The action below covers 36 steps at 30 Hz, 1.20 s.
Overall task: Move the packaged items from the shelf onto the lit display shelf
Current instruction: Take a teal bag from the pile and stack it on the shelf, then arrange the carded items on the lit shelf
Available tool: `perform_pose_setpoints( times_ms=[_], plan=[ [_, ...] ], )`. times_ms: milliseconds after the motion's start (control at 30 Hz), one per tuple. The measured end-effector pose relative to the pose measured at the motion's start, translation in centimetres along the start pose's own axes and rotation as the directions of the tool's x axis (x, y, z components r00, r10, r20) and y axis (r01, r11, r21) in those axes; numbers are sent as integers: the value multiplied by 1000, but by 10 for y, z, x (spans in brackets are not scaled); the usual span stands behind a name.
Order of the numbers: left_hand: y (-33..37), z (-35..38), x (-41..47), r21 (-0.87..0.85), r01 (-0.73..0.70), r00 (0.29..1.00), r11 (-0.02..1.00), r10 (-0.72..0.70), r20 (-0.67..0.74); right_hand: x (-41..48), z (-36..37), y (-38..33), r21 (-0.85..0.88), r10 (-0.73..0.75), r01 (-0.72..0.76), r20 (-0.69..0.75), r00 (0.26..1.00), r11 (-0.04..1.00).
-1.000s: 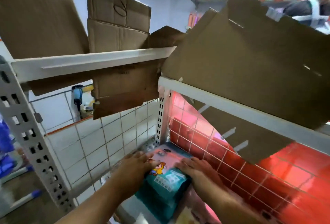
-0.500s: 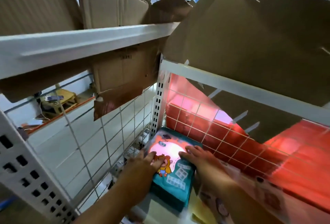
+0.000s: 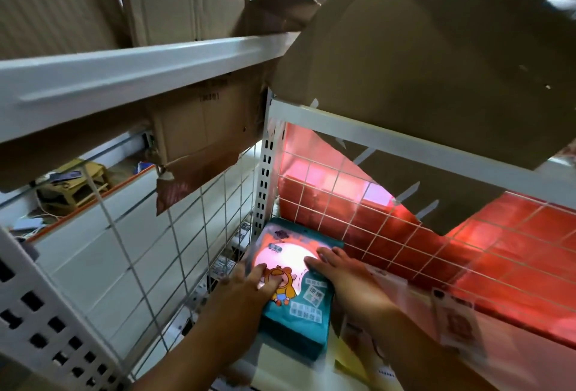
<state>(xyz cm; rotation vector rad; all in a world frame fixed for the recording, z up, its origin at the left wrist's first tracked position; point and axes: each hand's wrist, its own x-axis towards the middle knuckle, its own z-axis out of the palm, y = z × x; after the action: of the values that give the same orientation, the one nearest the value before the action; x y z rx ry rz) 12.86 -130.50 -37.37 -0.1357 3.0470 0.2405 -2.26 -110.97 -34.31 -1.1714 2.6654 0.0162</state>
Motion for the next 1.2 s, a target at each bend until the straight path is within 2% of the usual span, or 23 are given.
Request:
perform_pose_setpoints(
  times_ms=[333,400,467,533,600,700,833,933,1000,1100,1200],
  plan=[
    [-2,-8,-1,-5,-19,1000,1000,19,9,1,-1,-2,-41,16,-17,-13,1000,999],
    [-3,-13,4,-37,-12,1000,999,12,-5,3,-1,1,21,67,-67,-43,997,998],
    [1,-22,11,-110,-1,998,994,-6,-61,4,-3,3,108,142,-134,-70,987,985],
    [7,-33,21,-203,-31,983,979,-7,-183,2,-7,2,167,170,-149,-120,978,975],
    [13,-41,31,-279,-76,964,957,0,-265,-4,-9,1,143,141,-110,-228,963,984],
    [25,-49,37,-360,-128,950,924,9,-314,-18,-13,-2,85,62,-30,-403,913,996],
    [41,-62,38,-428,-214,918,878,31,-396,-43,-32,2,161,96,-16,-504,858,987],
    [66,-74,36,-463,-349,834,815,44,-550,-75,-43,11,157,104,-10,-601,792,987],
    [86,-78,35,-507,-382,832,773,49,-552,-96,-47,17,202,170,-55,-610,774,978],
    [126,-81,35,-460,-462,833,759,193,-518,-138,-51,34,331,282,-88,-604,745,940],
    [178,-88,33,-286,-562,765,776,356,-537,-192,-63,48,269,231,-67,-641,732,961]
  ],
)
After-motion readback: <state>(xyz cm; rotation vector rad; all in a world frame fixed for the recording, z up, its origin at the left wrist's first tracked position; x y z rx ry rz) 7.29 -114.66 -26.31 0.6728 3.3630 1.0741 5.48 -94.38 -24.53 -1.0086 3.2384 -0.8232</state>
